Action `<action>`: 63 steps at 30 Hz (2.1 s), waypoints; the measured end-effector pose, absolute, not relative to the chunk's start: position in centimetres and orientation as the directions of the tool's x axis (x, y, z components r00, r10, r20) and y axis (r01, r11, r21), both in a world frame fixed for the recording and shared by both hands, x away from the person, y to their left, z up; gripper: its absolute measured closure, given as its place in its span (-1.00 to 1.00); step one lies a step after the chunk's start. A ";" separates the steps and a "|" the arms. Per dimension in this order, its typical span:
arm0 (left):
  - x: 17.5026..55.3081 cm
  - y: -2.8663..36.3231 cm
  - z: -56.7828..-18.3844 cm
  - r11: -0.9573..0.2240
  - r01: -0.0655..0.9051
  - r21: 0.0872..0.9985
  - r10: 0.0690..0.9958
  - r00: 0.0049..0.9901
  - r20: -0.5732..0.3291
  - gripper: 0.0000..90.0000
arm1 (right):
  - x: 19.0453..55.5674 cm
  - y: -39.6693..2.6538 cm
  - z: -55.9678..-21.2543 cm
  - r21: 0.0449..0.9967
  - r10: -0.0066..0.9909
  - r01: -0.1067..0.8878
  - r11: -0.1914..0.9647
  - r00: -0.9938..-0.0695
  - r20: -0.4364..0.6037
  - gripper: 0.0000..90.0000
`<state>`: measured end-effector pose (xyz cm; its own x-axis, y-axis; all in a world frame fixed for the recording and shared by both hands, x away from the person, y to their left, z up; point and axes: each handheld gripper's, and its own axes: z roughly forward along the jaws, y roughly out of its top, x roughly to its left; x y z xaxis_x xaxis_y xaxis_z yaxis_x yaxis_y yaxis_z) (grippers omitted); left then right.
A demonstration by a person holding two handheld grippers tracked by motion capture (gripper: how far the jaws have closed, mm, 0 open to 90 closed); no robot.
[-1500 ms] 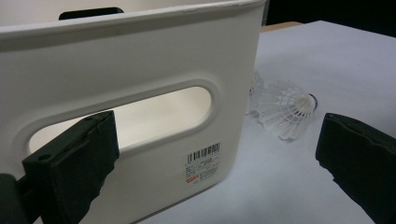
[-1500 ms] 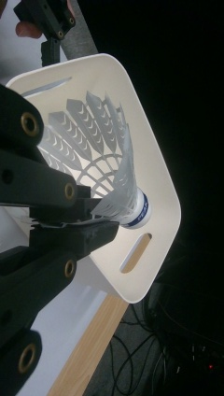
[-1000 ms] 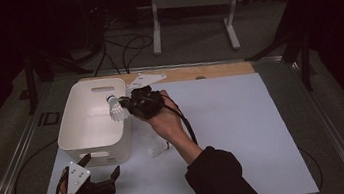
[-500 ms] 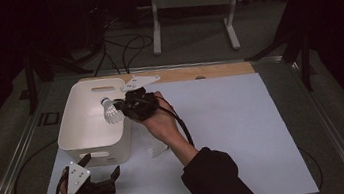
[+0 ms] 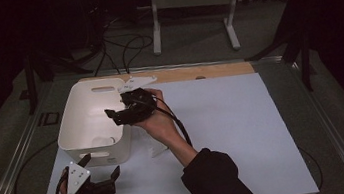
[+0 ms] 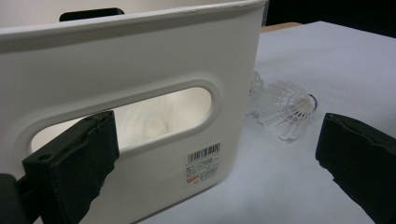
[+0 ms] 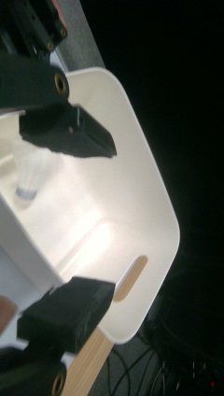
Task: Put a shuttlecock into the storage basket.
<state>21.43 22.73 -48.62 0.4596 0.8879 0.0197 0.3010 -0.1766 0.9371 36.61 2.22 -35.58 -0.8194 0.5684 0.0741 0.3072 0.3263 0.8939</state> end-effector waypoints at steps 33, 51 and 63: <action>21.4 22.7 -48.6 -0.178 0.304 0.936 0.887 0.461 0.020 -1.00 | 36.2 -1.2 -37.2 0.865 0.623 0.344 0.366 -0.780 0.046 -0.78; 21.4 22.7 -48.6 -0.181 0.304 0.935 0.888 0.460 0.023 -1.00 | 35.1 -2.5 -38.7 0.849 0.621 0.353 0.393 -0.782 0.038 -0.78; 21.4 22.7 -48.6 -0.178 0.305 0.936 0.889 0.458 0.020 -1.00 | 34.7 -3.5 -40.0 0.837 0.641 0.361 0.412 -0.768 0.016 -0.80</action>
<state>21.40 22.68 -48.61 0.4582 0.8886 0.0197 0.3047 -0.1779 0.9357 34.67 -3.49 -39.95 -0.7677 0.6406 0.0158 0.3610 0.4119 0.8367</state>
